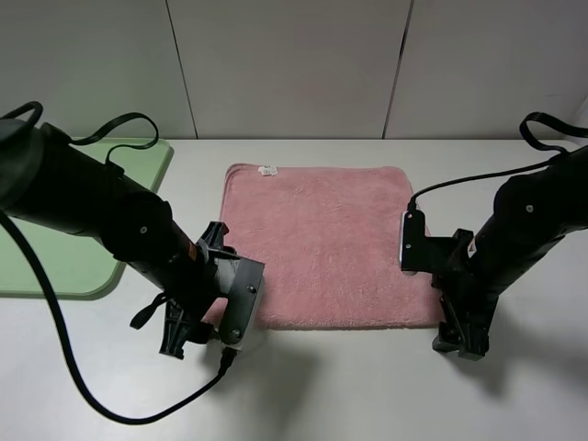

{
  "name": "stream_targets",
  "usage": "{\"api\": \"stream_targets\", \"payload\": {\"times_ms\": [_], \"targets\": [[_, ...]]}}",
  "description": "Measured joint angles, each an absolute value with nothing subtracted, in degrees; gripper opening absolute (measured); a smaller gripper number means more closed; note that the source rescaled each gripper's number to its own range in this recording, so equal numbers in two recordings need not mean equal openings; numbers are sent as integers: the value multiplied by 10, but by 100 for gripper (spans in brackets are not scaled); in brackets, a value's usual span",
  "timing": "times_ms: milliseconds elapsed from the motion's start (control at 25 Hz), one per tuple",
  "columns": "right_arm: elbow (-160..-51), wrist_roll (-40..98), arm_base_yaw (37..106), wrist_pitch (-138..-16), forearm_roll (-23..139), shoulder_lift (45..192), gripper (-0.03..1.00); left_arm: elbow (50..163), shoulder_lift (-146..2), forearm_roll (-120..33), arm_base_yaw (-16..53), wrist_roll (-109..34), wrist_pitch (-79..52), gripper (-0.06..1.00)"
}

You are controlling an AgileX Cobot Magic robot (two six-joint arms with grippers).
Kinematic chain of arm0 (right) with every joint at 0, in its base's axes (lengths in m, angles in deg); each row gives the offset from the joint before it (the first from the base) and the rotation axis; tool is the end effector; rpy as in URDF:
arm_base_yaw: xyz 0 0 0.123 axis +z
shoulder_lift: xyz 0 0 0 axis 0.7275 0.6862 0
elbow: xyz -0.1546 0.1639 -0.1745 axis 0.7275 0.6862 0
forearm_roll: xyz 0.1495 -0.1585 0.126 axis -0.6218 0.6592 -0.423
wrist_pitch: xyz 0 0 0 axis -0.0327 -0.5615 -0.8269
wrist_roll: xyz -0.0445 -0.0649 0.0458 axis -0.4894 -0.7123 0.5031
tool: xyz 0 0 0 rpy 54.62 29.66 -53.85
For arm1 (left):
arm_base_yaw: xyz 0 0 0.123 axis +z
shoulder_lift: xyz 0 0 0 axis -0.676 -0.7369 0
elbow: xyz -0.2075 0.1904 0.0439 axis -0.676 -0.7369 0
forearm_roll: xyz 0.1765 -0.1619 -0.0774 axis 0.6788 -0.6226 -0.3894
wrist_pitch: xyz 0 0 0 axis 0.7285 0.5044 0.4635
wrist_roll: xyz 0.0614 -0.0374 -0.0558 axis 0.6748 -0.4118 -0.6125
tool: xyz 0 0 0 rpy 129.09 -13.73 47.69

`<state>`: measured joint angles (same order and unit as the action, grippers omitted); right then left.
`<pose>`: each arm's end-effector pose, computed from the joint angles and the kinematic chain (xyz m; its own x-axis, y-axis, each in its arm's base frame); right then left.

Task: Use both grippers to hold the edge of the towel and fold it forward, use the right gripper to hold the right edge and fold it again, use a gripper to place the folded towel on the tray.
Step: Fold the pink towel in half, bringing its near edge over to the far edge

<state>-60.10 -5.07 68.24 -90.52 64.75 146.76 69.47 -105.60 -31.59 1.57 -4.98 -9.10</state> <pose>0.2231 0.0889 0.0917 -0.2139 -0.9749 -0.0612 -0.9728 0.2183 -0.0770 0.2267 -0.1971 0.0945 0.3037 0.9388 -0.1626 0.9090 -0.2344 0.3446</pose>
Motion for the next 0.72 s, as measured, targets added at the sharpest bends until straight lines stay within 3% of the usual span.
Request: {"api": "stream_targets", "payload": {"times_ms": [240,400,720], "targets": [[-601,-50,682,-910,641,1469,78,694,-1059,-314,16,-50,-89,34],[-601,-48,682,-905,641,1469,67,694,-1062,-314,16,-50,-90,20],[-601,-48,682,-888,643,1470,33,694,-1064,-314,16,-50,-92,12]]}}
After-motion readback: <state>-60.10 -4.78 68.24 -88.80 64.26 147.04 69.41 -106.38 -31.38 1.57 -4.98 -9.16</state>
